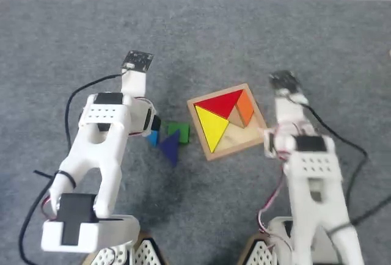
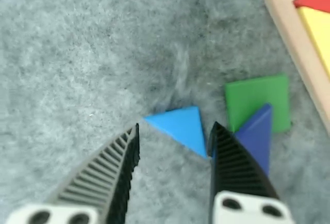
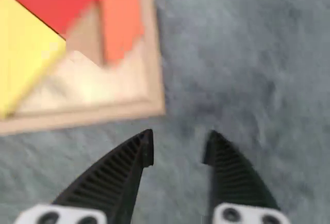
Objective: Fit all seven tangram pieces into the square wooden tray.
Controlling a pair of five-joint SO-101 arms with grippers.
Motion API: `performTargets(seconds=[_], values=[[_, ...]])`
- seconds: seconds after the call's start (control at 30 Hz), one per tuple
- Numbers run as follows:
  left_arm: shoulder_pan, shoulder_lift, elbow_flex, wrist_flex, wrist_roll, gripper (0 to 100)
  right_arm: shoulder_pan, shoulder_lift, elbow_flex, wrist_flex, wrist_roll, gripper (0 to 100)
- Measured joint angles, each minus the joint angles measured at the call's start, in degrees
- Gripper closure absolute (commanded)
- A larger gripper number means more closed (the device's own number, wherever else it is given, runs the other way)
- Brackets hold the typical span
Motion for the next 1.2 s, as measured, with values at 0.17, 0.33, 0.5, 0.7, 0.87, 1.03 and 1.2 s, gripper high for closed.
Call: performTargets(seconds=[0.17, 0.33, 0.5, 0.7, 0.87, 1.03, 1.2], values=[[3.3, 0.0, -1.3, 3.7, -5.1, 78, 6.1, -6.2, 8.1, 0.0, 2.8, 91.0], [7.3, 0.0, -1.3, 5.2, -6.1, 78, 6.7, -7.2, 11.3, 0.0, 3.0, 90.9], [9.6, 0.0, -1.3, 3.4, -6.0, 78, 6.5, -7.2, 14.2, -2.1, 3.2, 90.9], [13.0, 8.4, -5.5, 1.5, -0.4, 74, 6.5, -7.6, 14.3, -2.2, 3.3, 90.9], [13.3, 21.5, -12.4, 1.5, 5.2, 74, 6.5, -7.6, 14.3, -2.2, 3.3, 91.0], [13.4, 25.5, -17.7, 5.1, 7.2, 78, 6.4, -7.6, 14.3, -2.7, 3.3, 91.0], [13.8, 27.3, -20.6, 7.1, 7.6, 88, 6.4, -7.6, 14.3, -2.7, 3.3, 90.9]])
